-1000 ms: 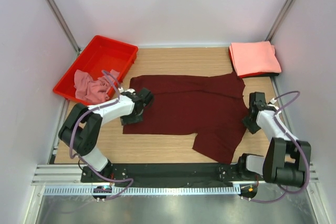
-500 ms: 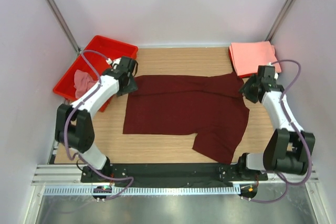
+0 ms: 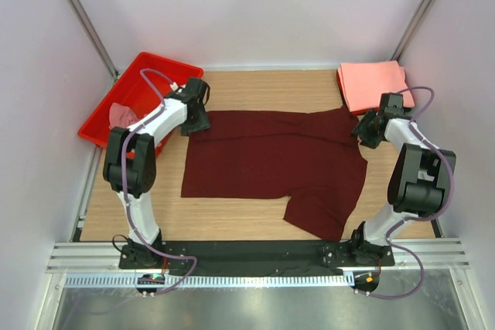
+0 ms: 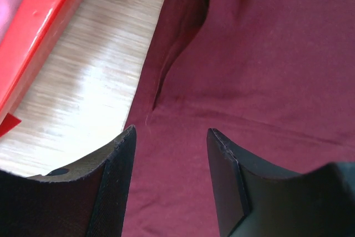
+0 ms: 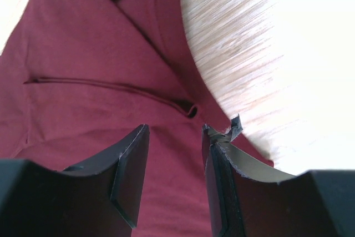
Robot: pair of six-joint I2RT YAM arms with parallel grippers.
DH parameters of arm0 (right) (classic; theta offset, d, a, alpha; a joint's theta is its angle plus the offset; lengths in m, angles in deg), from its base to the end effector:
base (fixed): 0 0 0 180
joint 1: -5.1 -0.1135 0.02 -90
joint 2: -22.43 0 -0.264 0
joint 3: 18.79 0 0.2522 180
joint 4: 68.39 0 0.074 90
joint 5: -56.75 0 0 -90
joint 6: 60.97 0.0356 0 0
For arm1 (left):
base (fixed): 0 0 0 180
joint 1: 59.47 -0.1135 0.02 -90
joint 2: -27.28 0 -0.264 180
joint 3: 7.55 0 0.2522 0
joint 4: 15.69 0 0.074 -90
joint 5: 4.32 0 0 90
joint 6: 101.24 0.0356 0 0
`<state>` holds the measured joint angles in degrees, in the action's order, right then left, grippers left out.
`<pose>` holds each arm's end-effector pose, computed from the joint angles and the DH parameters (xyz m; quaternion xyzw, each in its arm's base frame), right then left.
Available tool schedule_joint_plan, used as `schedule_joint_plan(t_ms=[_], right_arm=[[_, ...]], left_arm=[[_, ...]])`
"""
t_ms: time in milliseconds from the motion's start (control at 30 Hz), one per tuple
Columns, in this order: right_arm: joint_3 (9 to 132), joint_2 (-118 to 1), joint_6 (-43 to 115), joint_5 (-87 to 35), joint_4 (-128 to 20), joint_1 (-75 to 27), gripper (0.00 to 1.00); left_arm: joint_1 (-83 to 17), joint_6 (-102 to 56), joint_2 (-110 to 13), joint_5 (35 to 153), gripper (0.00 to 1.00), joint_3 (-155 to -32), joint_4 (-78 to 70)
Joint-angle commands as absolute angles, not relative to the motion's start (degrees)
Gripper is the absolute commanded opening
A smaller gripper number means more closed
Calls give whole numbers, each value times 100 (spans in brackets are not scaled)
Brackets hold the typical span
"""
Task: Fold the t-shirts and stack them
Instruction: Fold the tshirt
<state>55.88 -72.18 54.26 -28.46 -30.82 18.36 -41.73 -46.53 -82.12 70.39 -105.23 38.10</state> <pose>0.3288 -0.0744 0.1983 0.3051 0.9095 0.0690 0.2738 0.3834 -0.1128 0.2127 -0.1756 0.9529 0.0225 0.2461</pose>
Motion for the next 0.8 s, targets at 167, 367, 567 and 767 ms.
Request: schedule_joint_plan(t_ms=[167,367,567,767], right_arm=[[5773,-7503,5469,-2771,-3714,1864,50],[5764,-7653,5443,-2877,-3767,1864,51],[5553,-7636,5522,-2886,-3907,1864,50],[5509,-7592,5443,-3079,-3881,1864,48]], left_arm=[[-4286,-4490,-8706,6845,55,-10947,3842],[-4303,-4464,-8847,7003,54,-11017,3683],[-4312,-4402,-8978,7056,54,-11122,3648],[-4312,-4420,-9146,7065,50,-11254,3709]])
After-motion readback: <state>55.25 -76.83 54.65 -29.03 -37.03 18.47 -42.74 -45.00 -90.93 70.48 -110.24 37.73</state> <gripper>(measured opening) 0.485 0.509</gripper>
